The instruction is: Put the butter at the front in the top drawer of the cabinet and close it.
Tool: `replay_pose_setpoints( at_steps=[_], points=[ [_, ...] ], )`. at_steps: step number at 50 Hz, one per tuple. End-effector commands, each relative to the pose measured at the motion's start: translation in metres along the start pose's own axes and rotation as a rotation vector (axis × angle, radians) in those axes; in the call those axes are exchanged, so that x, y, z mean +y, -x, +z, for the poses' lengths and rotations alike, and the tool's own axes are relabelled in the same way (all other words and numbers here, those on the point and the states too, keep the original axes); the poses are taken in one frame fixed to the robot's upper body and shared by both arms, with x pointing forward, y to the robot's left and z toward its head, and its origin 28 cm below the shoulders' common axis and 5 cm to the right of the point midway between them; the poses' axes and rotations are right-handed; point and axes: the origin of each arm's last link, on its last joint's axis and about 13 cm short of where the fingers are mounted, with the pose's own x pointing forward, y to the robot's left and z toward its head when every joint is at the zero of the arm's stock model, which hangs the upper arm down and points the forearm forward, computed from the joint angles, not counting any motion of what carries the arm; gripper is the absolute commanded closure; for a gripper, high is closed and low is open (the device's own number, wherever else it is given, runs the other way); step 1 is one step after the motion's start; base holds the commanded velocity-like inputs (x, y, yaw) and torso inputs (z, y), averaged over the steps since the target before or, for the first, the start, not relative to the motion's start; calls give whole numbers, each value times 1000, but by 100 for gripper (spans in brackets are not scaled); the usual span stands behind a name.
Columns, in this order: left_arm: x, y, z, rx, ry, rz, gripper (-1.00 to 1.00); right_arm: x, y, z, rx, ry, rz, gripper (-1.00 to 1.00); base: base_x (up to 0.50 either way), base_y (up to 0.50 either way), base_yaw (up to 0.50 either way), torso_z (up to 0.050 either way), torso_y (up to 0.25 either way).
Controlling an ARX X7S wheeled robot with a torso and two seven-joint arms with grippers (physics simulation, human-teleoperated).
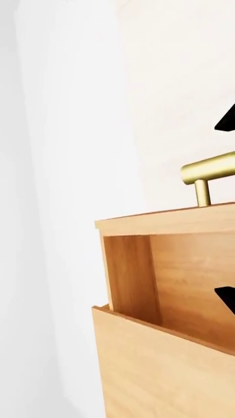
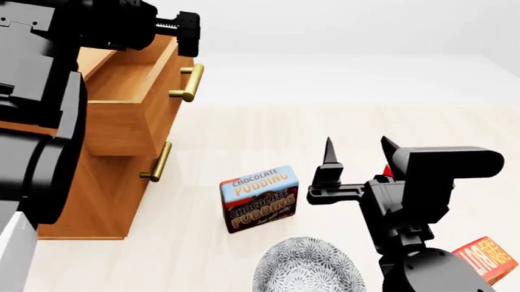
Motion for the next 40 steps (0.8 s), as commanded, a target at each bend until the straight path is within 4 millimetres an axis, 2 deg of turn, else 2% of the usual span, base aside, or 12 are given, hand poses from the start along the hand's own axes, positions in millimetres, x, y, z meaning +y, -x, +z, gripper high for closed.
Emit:
replay_pose_setpoints(
  at_steps=[1, 8, 40],
  points=[
    [1, -5, -8, 23, 13, -14, -100, 2, 1, -1, 4, 2, 2, -100, 0, 0, 0, 0, 0],
    [1, -10, -15, 51, 10, -22, -100, 2, 0, -2, 10, -1, 5, -100, 0, 0, 0, 0, 0],
    [0, -15, -23, 64, 57, -83, -100, 4, -1, -5, 18, -11, 20, -100, 0, 0, 0, 0, 0]
  ],
)
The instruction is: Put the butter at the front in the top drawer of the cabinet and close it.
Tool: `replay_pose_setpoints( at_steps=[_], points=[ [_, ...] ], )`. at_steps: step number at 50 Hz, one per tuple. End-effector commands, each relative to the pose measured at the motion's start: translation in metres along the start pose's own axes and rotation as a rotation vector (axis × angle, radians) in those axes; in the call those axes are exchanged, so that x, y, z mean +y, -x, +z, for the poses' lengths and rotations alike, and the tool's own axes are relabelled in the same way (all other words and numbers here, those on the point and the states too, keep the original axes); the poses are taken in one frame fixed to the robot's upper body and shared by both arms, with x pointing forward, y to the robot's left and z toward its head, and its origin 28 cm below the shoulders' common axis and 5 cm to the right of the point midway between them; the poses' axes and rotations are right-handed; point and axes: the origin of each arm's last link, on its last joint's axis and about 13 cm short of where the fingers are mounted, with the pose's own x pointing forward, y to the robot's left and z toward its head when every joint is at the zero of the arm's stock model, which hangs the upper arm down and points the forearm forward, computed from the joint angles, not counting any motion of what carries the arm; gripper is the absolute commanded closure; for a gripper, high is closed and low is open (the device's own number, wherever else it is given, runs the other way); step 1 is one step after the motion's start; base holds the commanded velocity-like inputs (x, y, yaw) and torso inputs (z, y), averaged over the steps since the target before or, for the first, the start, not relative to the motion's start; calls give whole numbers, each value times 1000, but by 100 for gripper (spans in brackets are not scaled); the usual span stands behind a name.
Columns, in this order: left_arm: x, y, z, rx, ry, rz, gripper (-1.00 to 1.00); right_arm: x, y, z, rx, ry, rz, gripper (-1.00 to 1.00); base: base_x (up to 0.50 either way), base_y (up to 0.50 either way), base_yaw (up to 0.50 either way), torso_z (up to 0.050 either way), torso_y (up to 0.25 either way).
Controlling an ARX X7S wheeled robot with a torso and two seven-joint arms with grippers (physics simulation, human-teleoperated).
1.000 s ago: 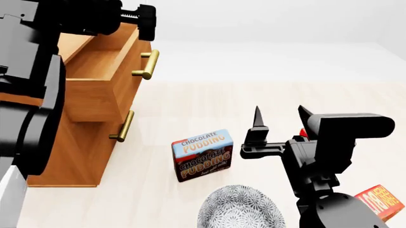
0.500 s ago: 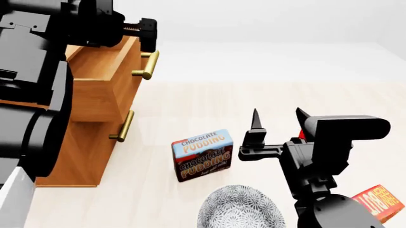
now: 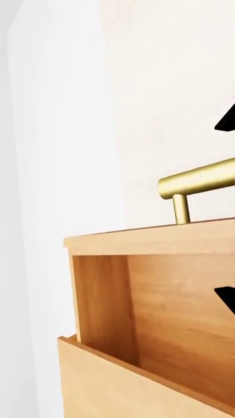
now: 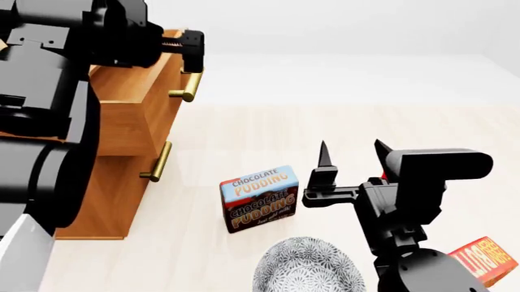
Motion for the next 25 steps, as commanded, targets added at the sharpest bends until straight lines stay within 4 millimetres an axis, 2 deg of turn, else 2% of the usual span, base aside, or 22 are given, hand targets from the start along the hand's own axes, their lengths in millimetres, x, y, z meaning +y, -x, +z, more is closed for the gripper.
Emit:
replay_pose_setpoints(
  at_steps=[1, 25],
  points=[
    [0, -4, -5, 9, 15, -25, -100, 1, 0, -1, 2, -1, 3, -100, 0, 0, 0, 0, 0],
    [5, -10, -14, 20, 28, -9, -100, 3, -1, -2, 12, -3, 8, -100, 0, 0, 0, 0, 0]
  ],
)
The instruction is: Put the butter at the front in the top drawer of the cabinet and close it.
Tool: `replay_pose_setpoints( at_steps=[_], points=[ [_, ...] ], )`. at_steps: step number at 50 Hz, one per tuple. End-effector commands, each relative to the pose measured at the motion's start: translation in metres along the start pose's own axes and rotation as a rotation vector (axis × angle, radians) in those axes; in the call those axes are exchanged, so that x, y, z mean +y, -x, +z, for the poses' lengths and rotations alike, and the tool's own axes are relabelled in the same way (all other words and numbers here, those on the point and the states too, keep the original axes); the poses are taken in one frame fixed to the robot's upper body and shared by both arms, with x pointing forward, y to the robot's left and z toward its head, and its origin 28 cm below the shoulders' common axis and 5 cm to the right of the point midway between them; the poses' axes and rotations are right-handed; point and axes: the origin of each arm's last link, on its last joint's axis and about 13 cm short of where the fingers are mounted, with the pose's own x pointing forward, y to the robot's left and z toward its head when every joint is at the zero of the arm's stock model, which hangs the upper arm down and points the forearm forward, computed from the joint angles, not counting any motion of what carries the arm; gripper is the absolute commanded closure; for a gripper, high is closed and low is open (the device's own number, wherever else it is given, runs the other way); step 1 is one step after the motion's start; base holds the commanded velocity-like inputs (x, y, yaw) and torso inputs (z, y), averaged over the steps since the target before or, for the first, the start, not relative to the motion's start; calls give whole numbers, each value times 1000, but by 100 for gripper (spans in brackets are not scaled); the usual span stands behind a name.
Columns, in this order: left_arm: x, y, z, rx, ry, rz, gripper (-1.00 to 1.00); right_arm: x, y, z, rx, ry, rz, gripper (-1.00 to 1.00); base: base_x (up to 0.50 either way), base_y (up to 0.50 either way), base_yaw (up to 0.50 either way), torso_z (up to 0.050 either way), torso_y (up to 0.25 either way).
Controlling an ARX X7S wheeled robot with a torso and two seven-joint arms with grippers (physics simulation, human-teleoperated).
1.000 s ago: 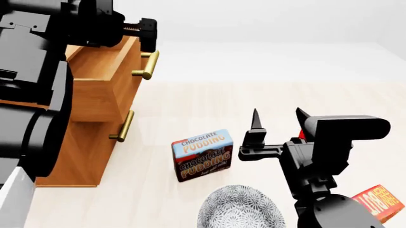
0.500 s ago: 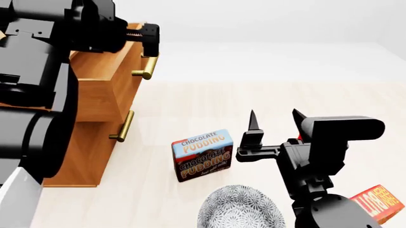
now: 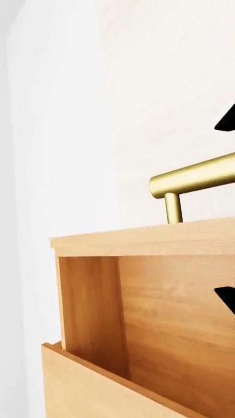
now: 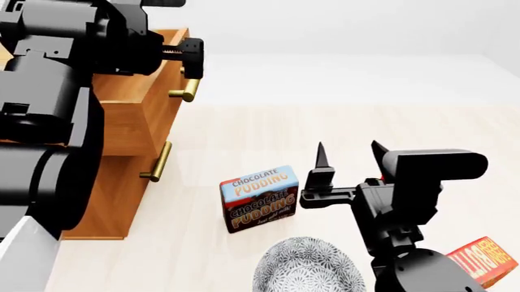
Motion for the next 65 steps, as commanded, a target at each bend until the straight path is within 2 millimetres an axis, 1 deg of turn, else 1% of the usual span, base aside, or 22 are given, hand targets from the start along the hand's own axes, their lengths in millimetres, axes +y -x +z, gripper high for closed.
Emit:
replay_pose_setpoints(
  at_steps=[1, 15, 27, 43, 65],
  points=[
    [2, -3, -5, 7, 7, 1, -100, 1, 0, -1, 5, -2, 3, -100, 0, 0, 0, 0, 0],
    [1, -9, -12, 21, 11, -18, -100, 2, -2, -1, 9, -5, 5, -100, 0, 0, 0, 0, 0],
    [-2, -11, -14, 23, 13, -45, -100, 3, 0, -1, 9, -4, 7, -100, 0, 0, 0, 0, 0],
    [-11, -14, -13, 24, -6, -122, -100, 3, 2, -1, 7, -3, 6, -100, 0, 0, 0, 0, 0],
    [-19, -15, -11, 9, -34, -174, -100, 2, 3, -3, 15, -9, -6, -100, 0, 0, 0, 0, 0]
  ],
)
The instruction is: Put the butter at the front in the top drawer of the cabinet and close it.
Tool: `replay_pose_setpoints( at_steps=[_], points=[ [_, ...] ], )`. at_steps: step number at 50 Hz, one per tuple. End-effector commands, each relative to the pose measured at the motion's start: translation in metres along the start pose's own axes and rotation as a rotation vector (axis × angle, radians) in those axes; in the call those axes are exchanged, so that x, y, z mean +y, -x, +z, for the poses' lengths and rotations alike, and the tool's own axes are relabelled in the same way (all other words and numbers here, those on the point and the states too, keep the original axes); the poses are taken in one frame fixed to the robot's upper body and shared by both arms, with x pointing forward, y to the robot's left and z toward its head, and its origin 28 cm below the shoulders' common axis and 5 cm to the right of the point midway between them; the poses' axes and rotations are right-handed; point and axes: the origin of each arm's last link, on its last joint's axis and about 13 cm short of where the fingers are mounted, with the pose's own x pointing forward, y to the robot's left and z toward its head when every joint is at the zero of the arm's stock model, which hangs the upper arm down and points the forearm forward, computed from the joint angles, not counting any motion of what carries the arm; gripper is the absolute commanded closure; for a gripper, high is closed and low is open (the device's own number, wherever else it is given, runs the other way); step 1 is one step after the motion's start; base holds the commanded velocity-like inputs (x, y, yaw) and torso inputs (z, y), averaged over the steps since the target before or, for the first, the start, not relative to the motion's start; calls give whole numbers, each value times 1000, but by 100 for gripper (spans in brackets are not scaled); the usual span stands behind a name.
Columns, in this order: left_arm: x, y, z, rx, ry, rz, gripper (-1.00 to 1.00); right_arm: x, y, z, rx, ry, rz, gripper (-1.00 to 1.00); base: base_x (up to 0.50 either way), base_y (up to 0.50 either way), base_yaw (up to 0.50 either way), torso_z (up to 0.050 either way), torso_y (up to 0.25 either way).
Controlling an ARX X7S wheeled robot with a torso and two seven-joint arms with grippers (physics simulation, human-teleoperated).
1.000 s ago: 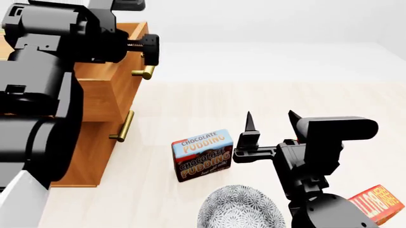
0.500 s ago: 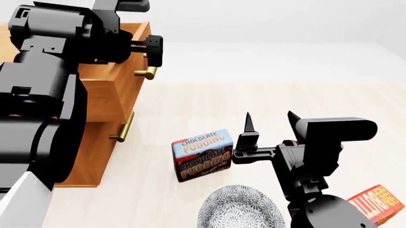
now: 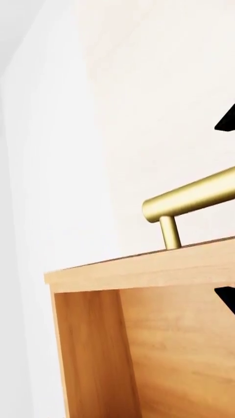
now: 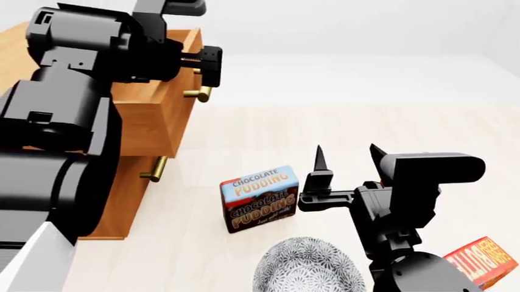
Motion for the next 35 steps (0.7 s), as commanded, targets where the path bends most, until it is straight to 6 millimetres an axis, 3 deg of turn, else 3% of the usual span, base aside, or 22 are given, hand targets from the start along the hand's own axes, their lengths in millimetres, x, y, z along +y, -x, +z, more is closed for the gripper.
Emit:
replay_pose_setpoints(
  at_steps=[1, 11, 35],
  points=[
    [-6, -5, -3, 6, 11, -53, -100, 0, 0, -1, 4, -3, -6, -100, 0, 0, 0, 0, 0],
    [-14, 0, 7, -28, -5, -90, -100, 0, -2, -2, 12, -4, -4, -100, 0, 0, 0, 0, 0],
    [-28, 2, 10, -49, -21, -147, -100, -1, -1, -4, 14, -11, -7, -100, 0, 0, 0, 0, 0]
  ],
)
